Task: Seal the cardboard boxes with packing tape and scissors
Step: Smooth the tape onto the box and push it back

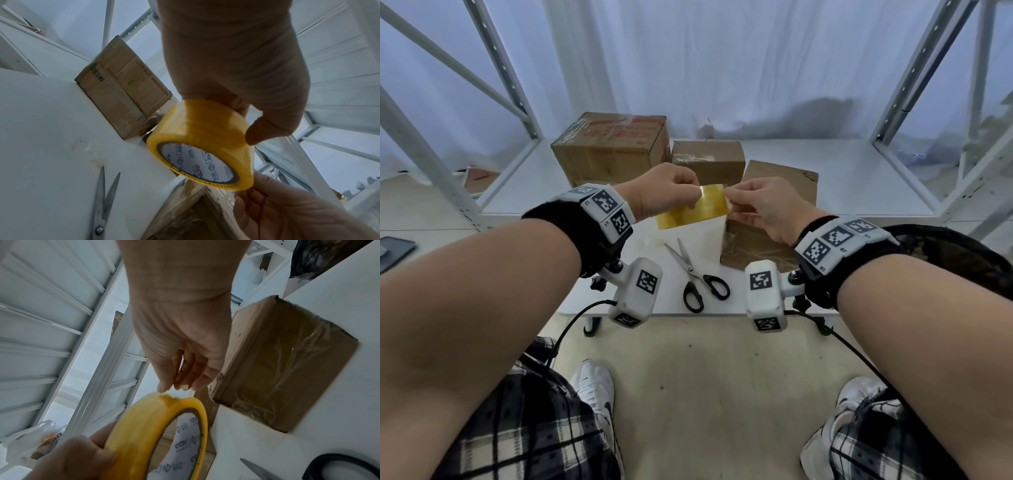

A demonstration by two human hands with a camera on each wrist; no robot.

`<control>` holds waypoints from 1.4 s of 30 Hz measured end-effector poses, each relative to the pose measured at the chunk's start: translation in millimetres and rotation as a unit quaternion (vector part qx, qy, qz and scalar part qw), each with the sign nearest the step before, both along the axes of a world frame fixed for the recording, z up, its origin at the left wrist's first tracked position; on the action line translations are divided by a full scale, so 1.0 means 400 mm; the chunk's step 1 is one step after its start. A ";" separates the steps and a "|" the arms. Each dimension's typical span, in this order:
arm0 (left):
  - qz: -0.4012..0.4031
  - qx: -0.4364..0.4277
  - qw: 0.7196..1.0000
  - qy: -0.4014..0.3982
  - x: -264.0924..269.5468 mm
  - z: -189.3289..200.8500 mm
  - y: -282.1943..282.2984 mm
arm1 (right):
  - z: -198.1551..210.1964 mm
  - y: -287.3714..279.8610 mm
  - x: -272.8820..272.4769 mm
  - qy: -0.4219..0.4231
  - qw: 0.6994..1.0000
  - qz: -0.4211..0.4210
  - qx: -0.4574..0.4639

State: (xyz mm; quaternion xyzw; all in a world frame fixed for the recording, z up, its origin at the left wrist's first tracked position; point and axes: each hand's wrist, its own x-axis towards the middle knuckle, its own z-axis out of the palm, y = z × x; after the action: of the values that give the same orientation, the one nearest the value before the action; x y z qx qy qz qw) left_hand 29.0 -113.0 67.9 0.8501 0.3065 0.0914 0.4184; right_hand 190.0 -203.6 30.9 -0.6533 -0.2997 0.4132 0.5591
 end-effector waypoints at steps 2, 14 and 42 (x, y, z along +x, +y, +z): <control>0.002 0.001 1.000 0.001 0.000 -0.004 0.002 | 0.001 -0.001 -0.002 -0.016 1.000 0.002 0.003; 0.052 0.010 0.999 0.010 0.045 0.008 0.005 | 0.069 0.007 0.006 -0.375 0.927 0.017 -0.001; -0.010 0.198 0.955 0.220 0.132 -0.042 0.011 | -0.013 0.006 0.075 -0.365 0.922 -0.001 -0.132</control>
State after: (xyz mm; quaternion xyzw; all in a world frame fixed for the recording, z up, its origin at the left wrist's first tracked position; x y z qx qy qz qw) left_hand 82.0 -108.7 51.1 0.9178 0.3585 -0.0432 0.1649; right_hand 220.2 -201.4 25.8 -0.8269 -0.4250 0.1817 0.3203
